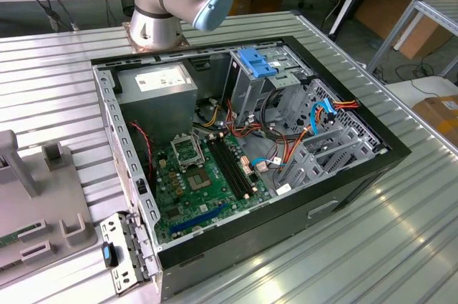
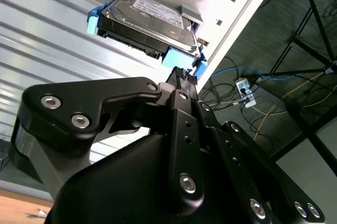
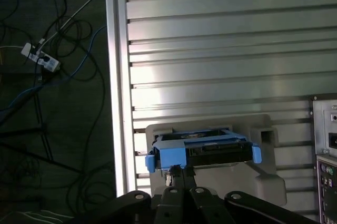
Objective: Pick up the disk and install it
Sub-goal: 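Reach for the disk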
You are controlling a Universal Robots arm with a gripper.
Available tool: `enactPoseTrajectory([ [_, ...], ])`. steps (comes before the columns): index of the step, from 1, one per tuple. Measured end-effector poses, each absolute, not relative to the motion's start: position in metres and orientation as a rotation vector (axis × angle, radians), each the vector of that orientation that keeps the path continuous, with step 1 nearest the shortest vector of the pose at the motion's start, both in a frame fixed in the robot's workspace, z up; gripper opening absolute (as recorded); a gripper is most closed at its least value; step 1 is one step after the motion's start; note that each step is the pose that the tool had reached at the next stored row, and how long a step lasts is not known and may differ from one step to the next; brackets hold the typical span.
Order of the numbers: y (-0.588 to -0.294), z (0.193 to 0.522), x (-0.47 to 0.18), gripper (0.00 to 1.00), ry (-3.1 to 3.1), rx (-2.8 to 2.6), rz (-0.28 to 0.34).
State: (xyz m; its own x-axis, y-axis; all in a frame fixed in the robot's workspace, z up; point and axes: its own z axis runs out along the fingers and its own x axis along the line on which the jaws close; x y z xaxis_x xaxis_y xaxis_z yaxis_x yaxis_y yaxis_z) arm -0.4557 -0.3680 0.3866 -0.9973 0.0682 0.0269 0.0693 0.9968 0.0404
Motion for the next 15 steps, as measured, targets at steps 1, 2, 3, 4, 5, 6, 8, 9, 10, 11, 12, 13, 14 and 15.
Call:
enactPoseTrajectory([
  [1, -0.3678, 0.3843, -0.4568, 0.11, -3.114, -0.105, -0.065],
  [2, -0.3674, 0.3835, -0.4569, 0.11, -3.114, -0.105, -0.064],
  [3, -0.3674, 0.3834, -0.4569, 0.11, -3.114, -0.104, -0.064],
  [4, -0.3673, 0.3831, -0.4568, 0.11, -3.114, -0.104, -0.065],
  [5, -0.3672, 0.3826, -0.4568, 0.11, -3.114, -0.104, -0.064],
  [6, -0.3672, 0.3798, -0.4568, 0.11, -3.114, -0.104, -0.064],
  [8, -0.3672, 0.3796, -0.4568, 0.11, -3.113, -0.104, -0.064],
  [9, -0.3672, 0.3796, -0.4568, 0.11, -3.113, -0.104, -0.064],
  [10, -0.3672, 0.3794, -0.4568, 0.11, -3.114, -0.105, -0.064],
  [11, -0.3671, 0.3792, -0.4564, 0.11, -3.114, -0.105, -0.064],
  [12, -0.3671, 0.3792, -0.4559, 0.11, -3.114, -0.105, -0.064],
  [13, -0.3672, 0.3792, -0.4558, 0.11, -3.114, -0.105, -0.063],
  [14, -0.3672, 0.3793, -0.4557, 0.11, -3.114, -0.105, -0.063],
  [15, -0.3672, 0.3791, -0.4556, 0.11, -3.114, -0.104, -0.063],
])
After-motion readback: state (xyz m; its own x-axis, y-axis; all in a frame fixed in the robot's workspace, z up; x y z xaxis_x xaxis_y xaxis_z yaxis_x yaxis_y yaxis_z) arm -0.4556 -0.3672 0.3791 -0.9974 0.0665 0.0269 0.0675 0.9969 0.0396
